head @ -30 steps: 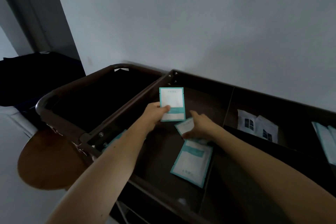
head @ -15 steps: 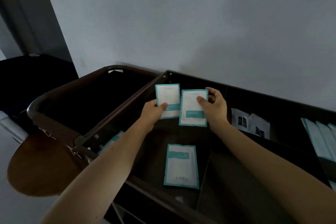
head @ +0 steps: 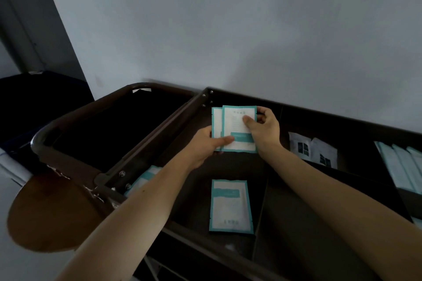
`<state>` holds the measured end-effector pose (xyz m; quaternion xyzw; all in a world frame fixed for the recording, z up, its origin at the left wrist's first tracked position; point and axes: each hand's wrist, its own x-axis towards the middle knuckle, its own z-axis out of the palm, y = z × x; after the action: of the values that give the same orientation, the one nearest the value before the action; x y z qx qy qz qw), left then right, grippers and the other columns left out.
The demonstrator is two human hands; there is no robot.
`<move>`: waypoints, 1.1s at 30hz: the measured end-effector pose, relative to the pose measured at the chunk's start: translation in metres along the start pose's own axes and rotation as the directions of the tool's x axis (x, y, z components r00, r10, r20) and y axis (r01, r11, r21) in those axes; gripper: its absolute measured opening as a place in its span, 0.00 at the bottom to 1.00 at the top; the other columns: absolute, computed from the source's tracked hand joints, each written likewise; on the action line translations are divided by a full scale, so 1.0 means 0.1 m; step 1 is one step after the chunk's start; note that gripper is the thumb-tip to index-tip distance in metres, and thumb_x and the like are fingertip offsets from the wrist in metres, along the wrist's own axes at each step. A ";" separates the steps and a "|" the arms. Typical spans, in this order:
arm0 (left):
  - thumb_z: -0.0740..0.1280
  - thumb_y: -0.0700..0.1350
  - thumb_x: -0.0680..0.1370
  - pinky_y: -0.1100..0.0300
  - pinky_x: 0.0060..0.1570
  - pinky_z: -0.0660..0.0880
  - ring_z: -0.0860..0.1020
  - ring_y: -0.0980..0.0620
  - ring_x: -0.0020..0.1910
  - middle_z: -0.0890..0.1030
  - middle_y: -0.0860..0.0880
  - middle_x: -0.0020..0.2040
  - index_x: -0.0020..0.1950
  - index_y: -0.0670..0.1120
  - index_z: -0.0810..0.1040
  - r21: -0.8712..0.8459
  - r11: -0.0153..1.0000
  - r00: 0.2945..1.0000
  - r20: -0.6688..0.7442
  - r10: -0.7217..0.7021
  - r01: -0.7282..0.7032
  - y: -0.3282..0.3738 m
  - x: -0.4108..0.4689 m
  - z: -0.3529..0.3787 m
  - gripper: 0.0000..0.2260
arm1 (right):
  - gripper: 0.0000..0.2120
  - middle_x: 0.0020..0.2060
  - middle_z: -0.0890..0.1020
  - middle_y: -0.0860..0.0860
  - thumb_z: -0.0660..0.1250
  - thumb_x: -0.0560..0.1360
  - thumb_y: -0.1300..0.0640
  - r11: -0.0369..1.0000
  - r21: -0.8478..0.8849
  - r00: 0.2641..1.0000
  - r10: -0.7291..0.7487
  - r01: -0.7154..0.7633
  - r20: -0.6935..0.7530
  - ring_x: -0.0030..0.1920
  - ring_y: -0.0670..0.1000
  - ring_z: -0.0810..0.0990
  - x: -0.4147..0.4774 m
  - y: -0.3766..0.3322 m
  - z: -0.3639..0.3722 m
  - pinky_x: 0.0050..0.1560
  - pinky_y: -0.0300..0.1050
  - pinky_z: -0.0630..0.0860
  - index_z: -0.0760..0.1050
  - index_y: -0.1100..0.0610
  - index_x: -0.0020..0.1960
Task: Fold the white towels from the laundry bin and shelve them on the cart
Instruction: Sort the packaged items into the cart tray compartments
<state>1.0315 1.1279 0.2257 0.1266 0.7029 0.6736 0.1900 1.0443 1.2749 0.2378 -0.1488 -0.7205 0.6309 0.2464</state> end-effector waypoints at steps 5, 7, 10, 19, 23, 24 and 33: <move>0.69 0.37 0.75 0.57 0.47 0.79 0.80 0.49 0.47 0.80 0.42 0.57 0.59 0.41 0.76 -0.117 0.992 0.967 -0.254 0.006 -0.036 0.03 0.07 -0.09 0.14 | 0.06 0.47 0.80 0.55 0.62 0.79 0.54 0.971 -0.089 0.939 0.236 -0.220 0.250 0.45 0.51 0.80 -0.01 0.04 -0.01 0.46 0.45 0.79 0.75 0.57 0.49; 0.69 0.36 0.75 0.56 0.50 0.78 0.80 0.49 0.49 0.80 0.42 0.56 0.60 0.39 0.76 -0.120 0.992 0.948 -0.318 -0.002 -0.038 0.04 0.07 -0.14 0.14 | 0.10 0.48 0.79 0.53 0.64 0.77 0.53 0.878 -0.474 0.777 0.340 -0.061 0.530 0.45 0.50 0.78 -0.14 -0.08 -0.09 0.43 0.39 0.75 0.76 0.57 0.55; 0.69 0.36 0.74 0.59 0.46 0.78 0.80 0.50 0.47 0.81 0.41 0.56 0.60 0.39 0.76 -0.113 0.993 0.942 -0.336 -0.002 -0.038 0.02 0.05 -0.15 0.14 | 0.36 0.69 0.67 0.54 0.69 0.71 0.41 0.325 -0.763 0.564 0.526 0.559 0.637 0.67 0.55 0.68 -0.35 -0.19 -0.08 0.63 0.46 0.68 0.61 0.52 0.73; 0.69 0.39 0.76 0.71 0.29 0.75 0.79 0.59 0.39 0.81 0.48 0.54 0.60 0.43 0.75 -0.047 0.999 0.934 -0.358 -0.011 -0.007 0.02 0.00 -0.15 0.14 | 0.47 0.73 0.56 0.55 0.75 0.67 0.46 0.291 -0.698 0.440 0.603 0.655 0.665 0.70 0.59 0.63 -0.57 -0.08 0.01 0.66 0.52 0.67 0.48 0.46 0.76; 0.70 0.39 0.75 0.69 0.31 0.76 0.79 0.59 0.39 0.80 0.49 0.52 0.60 0.43 0.76 -0.036 0.999 0.929 -0.370 0.001 -0.015 0.03 0.01 -0.15 0.14 | 0.35 0.65 0.72 0.52 0.74 0.69 0.54 0.442 -0.676 0.451 0.514 0.590 0.730 0.64 0.53 0.72 -0.52 -0.03 -0.03 0.63 0.49 0.71 0.62 0.48 0.71; 0.70 0.39 0.74 0.68 0.33 0.76 0.79 0.58 0.39 0.80 0.49 0.52 0.60 0.43 0.76 -0.038 0.999 0.926 -0.377 0.001 -0.017 0.03 0.01 -0.16 0.14 | 0.29 0.63 0.73 0.51 0.73 0.70 0.55 0.463 -0.658 0.456 0.480 0.594 0.749 0.62 0.53 0.73 -0.52 -0.01 -0.03 0.62 0.47 0.71 0.66 0.50 0.68; 0.73 0.34 0.70 0.60 0.45 0.77 0.80 0.54 0.41 0.81 0.48 0.46 0.49 0.44 0.77 -0.113 0.993 0.929 -0.371 -0.009 -0.035 -0.01 0.06 -0.16 0.11 | 0.07 0.43 0.77 0.49 0.69 0.73 0.54 0.698 -0.587 0.662 0.216 0.410 0.718 0.46 0.46 0.74 -0.46 -0.01 -0.05 0.41 0.35 0.68 0.78 0.58 0.48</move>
<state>1.0188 1.1163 0.2242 -0.0096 0.6844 0.7268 0.0567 1.0856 1.2548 0.2311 0.0816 -0.9470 0.2907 -0.1098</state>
